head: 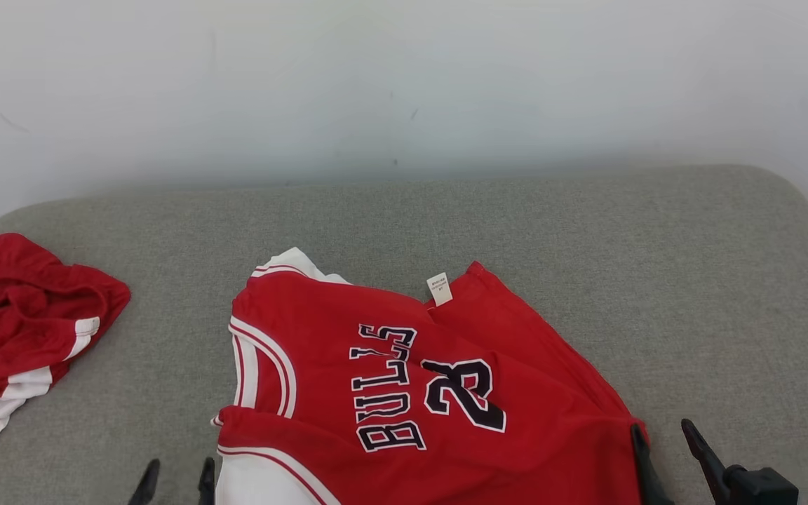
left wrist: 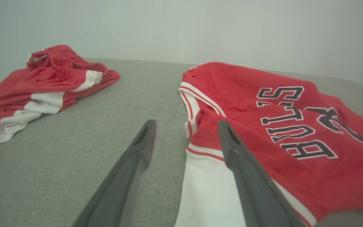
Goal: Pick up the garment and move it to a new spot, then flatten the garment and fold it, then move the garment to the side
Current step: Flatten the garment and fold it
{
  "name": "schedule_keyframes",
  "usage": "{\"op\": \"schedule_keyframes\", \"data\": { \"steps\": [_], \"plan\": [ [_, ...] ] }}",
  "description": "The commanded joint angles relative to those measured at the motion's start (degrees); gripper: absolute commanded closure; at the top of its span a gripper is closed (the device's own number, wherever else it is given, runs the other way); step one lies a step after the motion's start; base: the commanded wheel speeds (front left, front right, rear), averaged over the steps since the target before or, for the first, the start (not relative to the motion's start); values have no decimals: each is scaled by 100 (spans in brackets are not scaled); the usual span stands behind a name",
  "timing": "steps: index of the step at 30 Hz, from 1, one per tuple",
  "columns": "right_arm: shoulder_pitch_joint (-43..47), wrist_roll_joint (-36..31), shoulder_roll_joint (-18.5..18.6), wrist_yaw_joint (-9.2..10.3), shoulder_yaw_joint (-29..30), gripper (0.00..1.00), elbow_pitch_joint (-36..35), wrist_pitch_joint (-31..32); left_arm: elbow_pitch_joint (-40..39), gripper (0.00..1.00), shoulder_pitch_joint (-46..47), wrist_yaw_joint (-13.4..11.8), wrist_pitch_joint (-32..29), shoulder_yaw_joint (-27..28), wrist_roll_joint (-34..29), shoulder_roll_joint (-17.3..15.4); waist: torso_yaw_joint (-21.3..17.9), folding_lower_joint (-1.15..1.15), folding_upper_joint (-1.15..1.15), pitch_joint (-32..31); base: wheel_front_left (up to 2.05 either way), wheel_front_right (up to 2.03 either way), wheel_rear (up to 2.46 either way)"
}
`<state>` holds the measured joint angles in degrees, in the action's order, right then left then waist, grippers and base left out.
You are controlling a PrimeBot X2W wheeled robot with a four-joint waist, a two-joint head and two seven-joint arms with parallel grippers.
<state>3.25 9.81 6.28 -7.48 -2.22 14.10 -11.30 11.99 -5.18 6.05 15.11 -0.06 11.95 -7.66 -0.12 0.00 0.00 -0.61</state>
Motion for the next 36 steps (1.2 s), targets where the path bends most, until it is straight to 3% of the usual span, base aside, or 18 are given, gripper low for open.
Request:
{"op": "schedule_keyframes", "data": {
  "steps": [1,14,32,33,34,36],
  "plan": [
    [49,-61,-29,-4,70,0,127,28,139,0,-18,20,4,-67,-14,-6,-1,0,0,30,0,0,0],
    [-71,-66,-141,-4,279,0,1307,-49,1135,0,174,106,4,-410,101,17,-22,0,0,247,0,0,0],
    [-829,502,-220,-5,-228,0,3072,-321,2162,0,501,138,4,-841,445,-44,-57,0,0,247,0,0,0],
    [-916,692,-258,-7,-343,72,3238,-320,2211,68,532,139,4,-916,535,-65,-65,0,0,247,0,0,0],
    [-967,761,-276,-11,-410,100,3303,-324,2221,100,550,139,4,-937,570,-71,-67,0,0,250,0,0,0],
    [-1043,866,-286,-11,-536,100,3342,-339,2177,100,577,139,4,-970,627,-82,-65,0,0,261,0,0,0]
  ]
}}
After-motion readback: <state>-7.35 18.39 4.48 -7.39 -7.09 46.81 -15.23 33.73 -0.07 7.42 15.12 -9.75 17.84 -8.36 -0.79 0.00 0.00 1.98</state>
